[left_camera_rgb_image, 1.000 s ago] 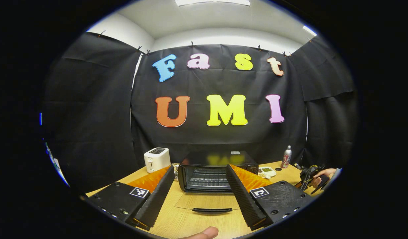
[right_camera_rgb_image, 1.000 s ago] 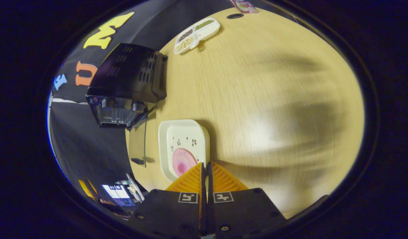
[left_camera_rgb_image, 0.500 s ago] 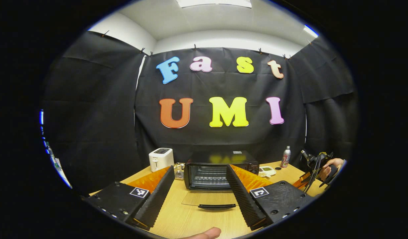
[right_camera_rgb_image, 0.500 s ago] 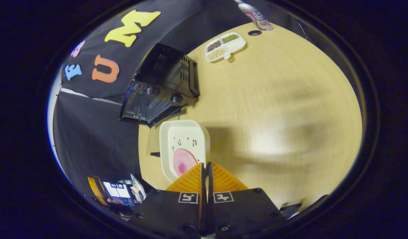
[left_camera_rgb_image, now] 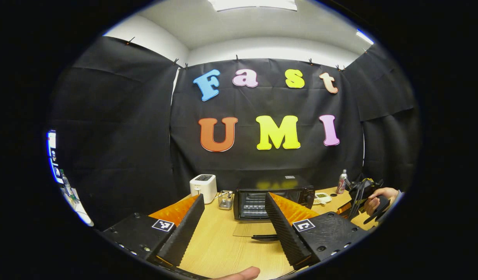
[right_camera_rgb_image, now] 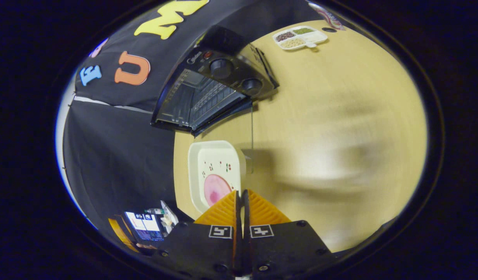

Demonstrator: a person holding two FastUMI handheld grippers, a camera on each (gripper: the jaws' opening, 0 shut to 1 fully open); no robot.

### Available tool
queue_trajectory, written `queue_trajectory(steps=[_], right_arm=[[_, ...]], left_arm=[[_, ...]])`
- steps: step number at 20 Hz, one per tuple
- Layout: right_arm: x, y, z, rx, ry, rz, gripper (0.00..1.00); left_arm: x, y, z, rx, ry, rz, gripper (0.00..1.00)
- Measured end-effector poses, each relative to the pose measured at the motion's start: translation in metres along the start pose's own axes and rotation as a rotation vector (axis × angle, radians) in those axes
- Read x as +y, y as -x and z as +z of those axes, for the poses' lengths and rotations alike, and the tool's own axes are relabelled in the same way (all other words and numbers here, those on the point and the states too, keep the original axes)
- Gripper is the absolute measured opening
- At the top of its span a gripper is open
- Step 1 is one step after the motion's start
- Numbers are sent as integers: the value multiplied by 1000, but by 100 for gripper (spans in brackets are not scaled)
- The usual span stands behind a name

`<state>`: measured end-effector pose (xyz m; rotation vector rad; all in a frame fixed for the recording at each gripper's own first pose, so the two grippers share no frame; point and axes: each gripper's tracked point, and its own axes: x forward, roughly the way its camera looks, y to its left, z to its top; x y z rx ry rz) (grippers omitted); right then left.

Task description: Open the electric oven with the left hand, put the food in, and close the electric oven.

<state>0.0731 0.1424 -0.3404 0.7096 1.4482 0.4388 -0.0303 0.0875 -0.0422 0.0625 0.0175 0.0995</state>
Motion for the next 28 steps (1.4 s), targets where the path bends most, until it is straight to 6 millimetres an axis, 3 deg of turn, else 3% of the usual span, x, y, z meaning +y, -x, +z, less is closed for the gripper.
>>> queue_trajectory(steps=[5,8,10,13,16,23,28], right_arm=[[34,-49,-1,-62,-80,19,1],[47,-73,12,-151,-137,22,4],[51,-84,24,-210,-192,15,0],[62,-93,39,-308,-324,42,4],[73,-97,61,-421,-449,77,1],[92,-86,120,-713,-618,116,4],[104,-115,148,-740,-704,137,0]], left_arm=[[20,3,-2,-13,-7,21,95],[32,-1,0,-15,16,48,95],[35,-4,4,-22,40,48,95],[38,-12,7,-32,53,42,95],[42,-17,8,-30,47,45,95],[50,-26,8,-16,59,46,95],[47,-44,3,-2,29,12,95]])
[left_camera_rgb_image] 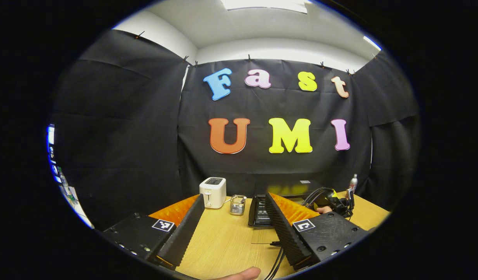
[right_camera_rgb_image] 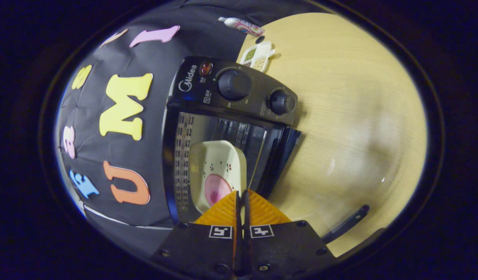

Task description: Open the electric oven with the left hand, put the food in, and close the electric oven.

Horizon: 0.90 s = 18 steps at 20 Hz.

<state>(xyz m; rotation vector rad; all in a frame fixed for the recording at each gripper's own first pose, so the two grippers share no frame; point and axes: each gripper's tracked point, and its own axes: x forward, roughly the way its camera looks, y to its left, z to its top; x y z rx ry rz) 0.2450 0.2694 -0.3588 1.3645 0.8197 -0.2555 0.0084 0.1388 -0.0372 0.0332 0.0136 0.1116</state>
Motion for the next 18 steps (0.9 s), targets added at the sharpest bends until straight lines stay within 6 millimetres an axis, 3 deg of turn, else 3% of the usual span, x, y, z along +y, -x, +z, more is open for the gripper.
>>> queue_trajectory(steps=[5,8,10,16,18], right_arm=[[13,-36,-5,-24,3,7,4],[4,-47,-1,-52,1,-23,0],[-6,-56,-3,-42,0,-43,4],[-5,-57,-3,-41,-1,-16,2],[-5,-57,-3,-36,-9,-13,5]], left_arm=[[-8,-15,-22,38,-57,-23,95],[-11,-20,-27,48,-68,-21,95],[-18,-23,-32,58,-43,-36,95],[-21,-25,-35,68,-37,-43,95],[-23,-24,-35,69,-30,-48,95]])
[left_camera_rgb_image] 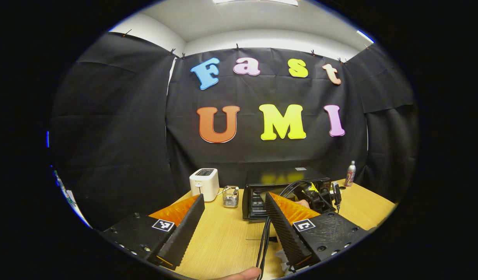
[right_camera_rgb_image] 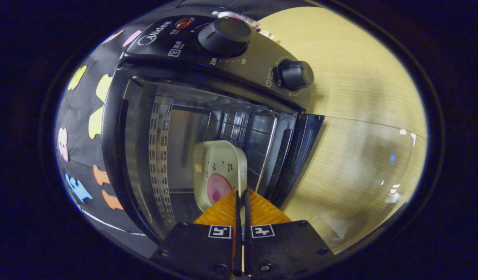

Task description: Open the electric oven with the left hand, put the food in, and close the electric oven.

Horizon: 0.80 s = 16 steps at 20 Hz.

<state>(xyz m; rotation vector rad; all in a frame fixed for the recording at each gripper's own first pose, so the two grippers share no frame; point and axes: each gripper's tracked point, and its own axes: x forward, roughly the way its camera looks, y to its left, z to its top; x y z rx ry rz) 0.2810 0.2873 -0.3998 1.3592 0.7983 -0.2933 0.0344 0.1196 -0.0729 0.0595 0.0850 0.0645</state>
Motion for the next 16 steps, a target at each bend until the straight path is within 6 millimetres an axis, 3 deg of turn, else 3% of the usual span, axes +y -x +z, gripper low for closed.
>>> queue_trajectory(steps=[3,4,6,7,9,10,12,14,15,16], right_arm=[[3,-2,-1,-14,34,27,2],[3,-6,1,-18,31,35,11],[8,-3,0,-27,20,70,15],[13,-2,0,-37,13,96,22],[18,4,1,-64,14,121,45],[18,8,2,-89,45,113,59],[10,13,7,-150,135,76,77],[15,25,11,-193,200,98,80],[15,29,14,-220,230,114,90],[14,32,17,-243,274,112,91]], left_arm=[[1,0,-5,14,9,-1,95],[-1,1,-4,12,13,-4,95],[-1,3,-2,11,14,-7,95],[0,4,0,6,13,-7,95],[4,7,1,-2,9,-3,95],[5,7,0,-1,8,2,95],[10,10,-3,6,14,15,95],[15,15,-5,17,23,26,95],[17,18,-4,13,29,31,95],[19,22,-3,8,36,33,95]])
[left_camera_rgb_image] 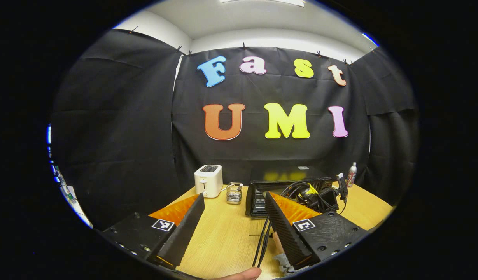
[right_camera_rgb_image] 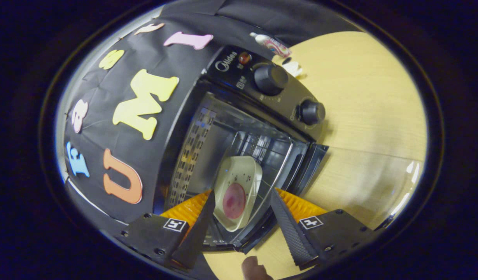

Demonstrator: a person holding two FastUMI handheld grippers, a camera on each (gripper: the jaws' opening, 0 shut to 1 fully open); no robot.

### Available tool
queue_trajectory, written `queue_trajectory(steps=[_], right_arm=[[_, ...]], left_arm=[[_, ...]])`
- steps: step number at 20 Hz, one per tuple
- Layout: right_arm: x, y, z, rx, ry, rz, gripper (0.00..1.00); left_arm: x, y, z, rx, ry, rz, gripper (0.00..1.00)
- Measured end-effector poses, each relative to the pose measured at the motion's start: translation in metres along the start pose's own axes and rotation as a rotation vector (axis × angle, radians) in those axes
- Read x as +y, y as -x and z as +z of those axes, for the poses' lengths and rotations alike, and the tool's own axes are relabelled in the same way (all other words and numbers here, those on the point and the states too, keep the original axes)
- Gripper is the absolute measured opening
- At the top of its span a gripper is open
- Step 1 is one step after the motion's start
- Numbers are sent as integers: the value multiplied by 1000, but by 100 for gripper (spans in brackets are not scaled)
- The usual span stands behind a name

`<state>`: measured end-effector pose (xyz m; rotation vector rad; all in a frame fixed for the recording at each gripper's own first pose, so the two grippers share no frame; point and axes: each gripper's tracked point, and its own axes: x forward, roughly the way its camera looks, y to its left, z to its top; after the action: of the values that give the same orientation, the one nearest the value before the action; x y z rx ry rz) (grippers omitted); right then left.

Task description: Open the electric oven with the left hand, put the food in, and close the electric oven.

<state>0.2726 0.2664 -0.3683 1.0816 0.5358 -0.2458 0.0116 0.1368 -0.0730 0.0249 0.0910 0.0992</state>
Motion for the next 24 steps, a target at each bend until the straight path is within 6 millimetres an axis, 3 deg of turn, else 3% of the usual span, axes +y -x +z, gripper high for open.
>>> queue_trajectory(steps=[2,3,4,5,7,8,9,10,13,19,24], right_arm=[[-8,5,0,-11,94,-4,91],[-9,9,-2,-15,136,0,84],[-12,13,-2,-17,183,2,92],[-13,18,-5,-18,231,9,85],[-12,32,-9,-23,309,34,86],[-8,39,-12,-29,351,57,93],[-7,47,-12,-38,406,74,87],[-7,55,-13,-44,454,91,94],[-3,79,-14,-43,569,152,94],[3,134,23,-118,770,234,91],[1,165,49,-84,913,288,92]], left_arm=[[0,8,-2,3,15,0,95],[1,12,-3,5,18,6,95],[4,16,-4,6,17,12,95],[4,19,-5,7,14,16,95],[4,24,-11,20,15,18,95],[4,26,-15,33,19,19,94],[4,29,-18,42,22,18,95],[4,31,-20,48,22,18,95],[11,34,-34,77,24,35,95],[-1,40,-53,115,71,-9,95],[-13,33,-72,155,53,-24,95]])
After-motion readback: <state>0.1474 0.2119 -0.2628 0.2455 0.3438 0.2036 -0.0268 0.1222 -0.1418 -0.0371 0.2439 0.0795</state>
